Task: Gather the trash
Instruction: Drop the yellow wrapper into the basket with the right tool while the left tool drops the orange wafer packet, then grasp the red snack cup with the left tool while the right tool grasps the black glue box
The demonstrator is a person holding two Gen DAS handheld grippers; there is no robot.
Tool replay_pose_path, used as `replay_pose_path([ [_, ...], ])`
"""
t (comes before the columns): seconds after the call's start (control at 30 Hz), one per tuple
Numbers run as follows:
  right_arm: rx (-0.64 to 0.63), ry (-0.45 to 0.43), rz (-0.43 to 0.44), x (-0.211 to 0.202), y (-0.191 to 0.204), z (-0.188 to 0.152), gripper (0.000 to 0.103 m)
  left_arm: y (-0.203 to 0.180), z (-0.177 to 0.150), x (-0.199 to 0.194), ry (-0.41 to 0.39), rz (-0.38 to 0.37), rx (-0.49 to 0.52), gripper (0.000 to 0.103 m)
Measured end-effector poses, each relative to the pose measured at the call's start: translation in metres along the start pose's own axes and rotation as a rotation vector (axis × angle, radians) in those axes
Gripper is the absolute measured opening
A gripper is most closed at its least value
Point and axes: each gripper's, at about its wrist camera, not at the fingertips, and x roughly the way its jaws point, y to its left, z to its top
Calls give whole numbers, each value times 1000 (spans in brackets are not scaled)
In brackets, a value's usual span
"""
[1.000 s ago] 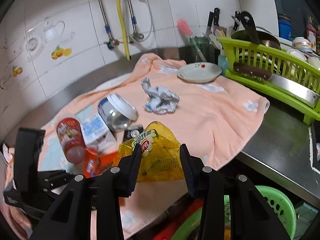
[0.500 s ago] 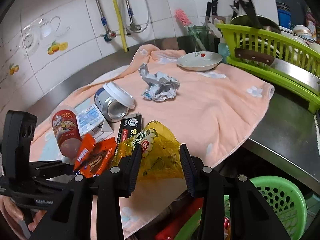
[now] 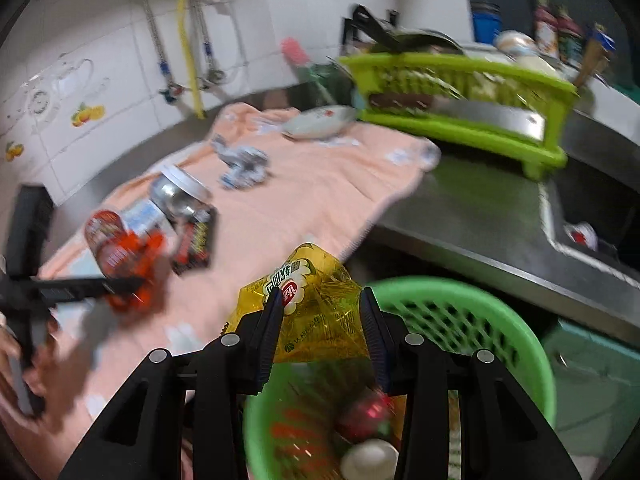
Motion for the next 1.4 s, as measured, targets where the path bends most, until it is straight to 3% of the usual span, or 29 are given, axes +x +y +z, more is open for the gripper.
replay_pose_path([
  [0.27, 106, 90, -58, 6, -40, -48, 40, -47, -6, -8, -2, -80, 89, 48],
  [0.33, 137, 92, -56, 3, -48, -53, 44, -64, -9, -3, 10, -99, 117, 48],
  [0.4, 153, 83, -63, -2, -54, -56, 57, -81, -11, 4, 30, -121, 144, 48],
  [0.57, 153, 54, -98, -24, -67, -60, 59, -121, -19, 28, 81, -151, 214, 48],
  [0.67, 172, 35, -111, -37, -77, -62, 72, -147, -27, 48, 134, -164, 265, 50],
  [0.9, 201, -5, -135, -63, -95, -69, 73, -185, -48, 79, 202, -163, 345, 64],
  [1.0, 210, -9, -136, -67, -100, -70, 73, -190, -54, 84, 217, -160, 358, 74],
  [1.2, 207, -1, -108, -64, -95, -70, 74, -180, -53, 77, 205, -137, 348, 75],
  [1.4, 143, 8, -56, -50, -63, -54, 74, -143, -42, 48, 145, -73, 305, 75],
])
